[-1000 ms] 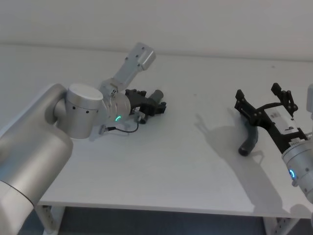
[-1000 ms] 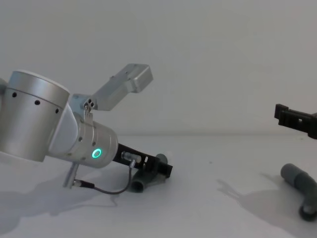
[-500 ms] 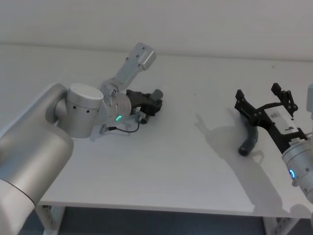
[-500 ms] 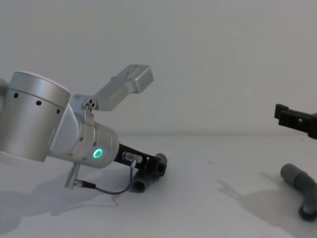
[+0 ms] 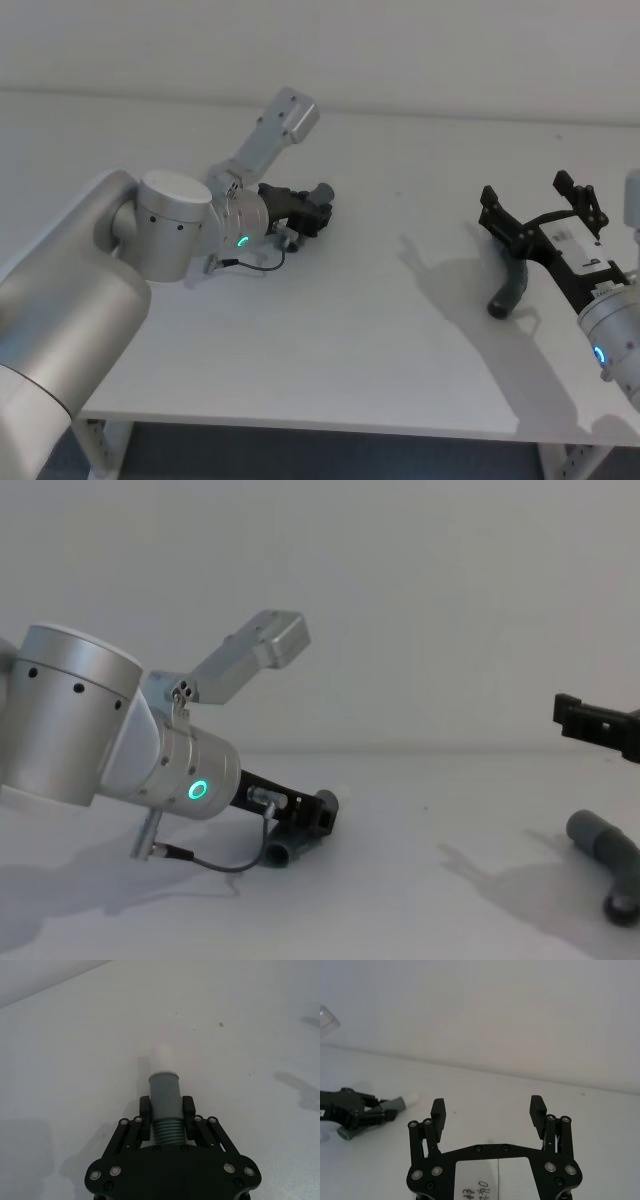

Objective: Use both hands to pick up one end of the pipe from the table, align the ends, and insert them.

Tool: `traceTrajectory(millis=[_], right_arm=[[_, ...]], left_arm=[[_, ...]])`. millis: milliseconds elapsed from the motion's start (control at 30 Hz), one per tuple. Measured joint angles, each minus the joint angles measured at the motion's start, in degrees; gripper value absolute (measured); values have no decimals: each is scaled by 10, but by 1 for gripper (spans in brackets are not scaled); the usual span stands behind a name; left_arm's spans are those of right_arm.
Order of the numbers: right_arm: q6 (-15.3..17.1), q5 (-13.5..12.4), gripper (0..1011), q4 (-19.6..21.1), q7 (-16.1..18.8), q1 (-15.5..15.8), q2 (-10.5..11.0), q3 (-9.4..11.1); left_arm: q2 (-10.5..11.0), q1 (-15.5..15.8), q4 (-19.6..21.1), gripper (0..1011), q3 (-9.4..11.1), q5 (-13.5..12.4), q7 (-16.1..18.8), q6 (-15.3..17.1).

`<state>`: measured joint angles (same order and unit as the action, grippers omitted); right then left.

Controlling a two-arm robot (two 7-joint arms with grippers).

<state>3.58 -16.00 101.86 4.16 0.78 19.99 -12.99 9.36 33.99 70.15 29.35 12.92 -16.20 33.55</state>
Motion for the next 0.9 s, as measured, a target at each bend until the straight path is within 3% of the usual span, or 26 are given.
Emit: traceTrajectory(millis=[267, 533, 900], right_arm=[[54, 10, 1001, 19, 4, -3, 16, -3], [142, 18, 1002, 40, 1, -7, 28, -6], [272, 21, 1002, 57, -23, -19, 15, -7]], left_arm=[[0, 0, -1, 368, 0, 0, 0, 0], [0, 0, -1, 368, 0, 0, 0, 0], [0, 0, -1, 368, 0, 0, 0, 0]])
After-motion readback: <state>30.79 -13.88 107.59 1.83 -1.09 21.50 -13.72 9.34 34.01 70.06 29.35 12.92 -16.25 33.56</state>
